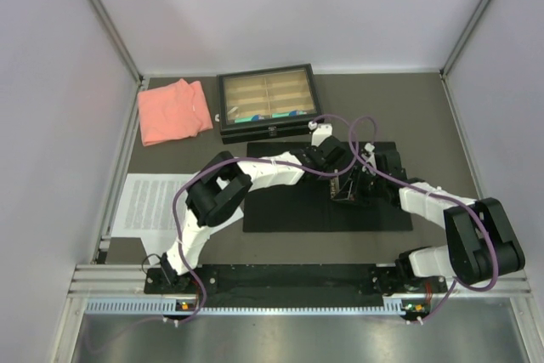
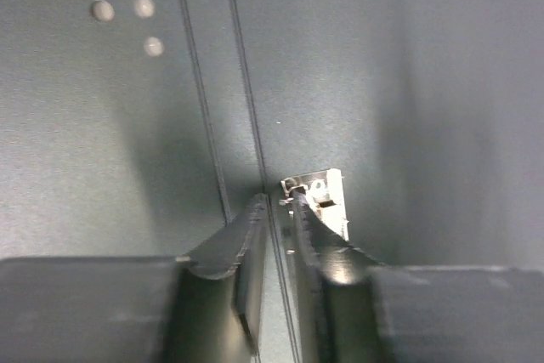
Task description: Put the files into the folder
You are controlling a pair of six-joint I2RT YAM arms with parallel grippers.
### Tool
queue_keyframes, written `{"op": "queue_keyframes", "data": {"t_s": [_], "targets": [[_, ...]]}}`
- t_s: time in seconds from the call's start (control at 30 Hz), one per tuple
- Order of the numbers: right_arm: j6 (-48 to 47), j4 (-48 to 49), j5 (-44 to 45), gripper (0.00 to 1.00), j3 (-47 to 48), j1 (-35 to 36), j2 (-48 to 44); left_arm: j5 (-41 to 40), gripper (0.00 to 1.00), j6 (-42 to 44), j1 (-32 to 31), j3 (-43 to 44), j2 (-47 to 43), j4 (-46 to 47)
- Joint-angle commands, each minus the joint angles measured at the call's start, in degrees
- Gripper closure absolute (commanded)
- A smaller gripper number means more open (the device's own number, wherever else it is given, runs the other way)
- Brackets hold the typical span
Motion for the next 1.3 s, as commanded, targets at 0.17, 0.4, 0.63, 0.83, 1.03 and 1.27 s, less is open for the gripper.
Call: {"op": "queue_keyframes", "data": {"t_s": [0.17,0.4,0.63,0.83,1.03,1.27], "targets": [[0.1,4.3,-1.5,0.82,2.3,0.3,2.2,-1.5,0.87,-0.4,-0.2,2.6,1.4,-2.6],[-0.9,4.2,-1.1,0.87,4.5,0.3,3.8,-1.6,0.94,-0.6,-0.2,1.6,1.1,-2.5],[-1.0,4.2,-1.1,0.85,5.7,0.3,5.4,-1.5,1.00,-0.4,-0.2,1.3,0.9,-2.2],[-1.5,4.3,-1.2,0.84,5.7,0.3,6.5,-1.4,1.00,-0.2,-0.2,1.3,0.9,-2.2],[-1.1,5.7,-1.9,0.84,4.6,0.3,6.6,-1.4,1.00,-0.2,-0.2,1.3,0.9,-2.1],[-0.7,7.8,-3.1,0.88,3.6,0.4,7.5,-1.2,1.00,-0.2,-0.2,1.3,1.0,-1.9]]}}
